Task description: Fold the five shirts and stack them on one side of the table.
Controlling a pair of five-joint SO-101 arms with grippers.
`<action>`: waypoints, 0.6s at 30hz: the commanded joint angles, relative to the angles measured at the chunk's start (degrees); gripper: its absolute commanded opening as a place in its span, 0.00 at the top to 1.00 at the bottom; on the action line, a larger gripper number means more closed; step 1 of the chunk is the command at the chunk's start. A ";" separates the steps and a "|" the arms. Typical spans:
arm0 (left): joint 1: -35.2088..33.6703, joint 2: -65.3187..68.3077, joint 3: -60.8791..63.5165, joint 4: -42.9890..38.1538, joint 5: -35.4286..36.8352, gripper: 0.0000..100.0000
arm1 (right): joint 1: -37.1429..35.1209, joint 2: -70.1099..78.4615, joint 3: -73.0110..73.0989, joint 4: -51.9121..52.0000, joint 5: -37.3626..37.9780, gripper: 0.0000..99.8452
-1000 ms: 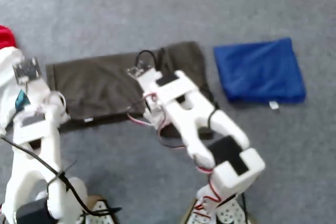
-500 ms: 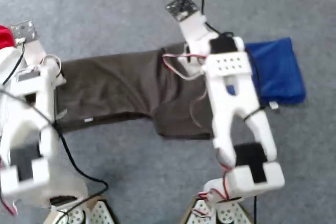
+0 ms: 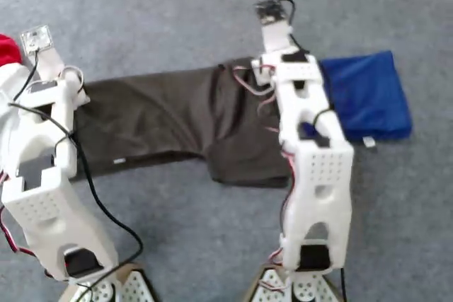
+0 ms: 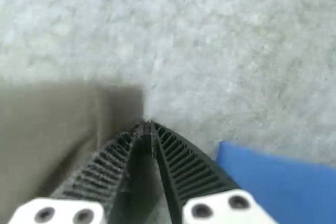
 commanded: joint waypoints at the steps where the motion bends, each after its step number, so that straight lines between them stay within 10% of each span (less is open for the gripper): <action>1: -0.66 -0.44 -3.03 -1.05 0.26 0.97 | 2.29 4.44 -16.13 10.46 -0.62 0.99; 7: -0.75 2.11 -5.67 2.99 -3.60 0.97 | 4.40 13.41 -32.57 19.87 -0.97 0.99; 18: 1.10 2.02 -30.29 35.69 -3.52 0.97 | 4.75 24.66 -59.47 34.20 -1.05 0.99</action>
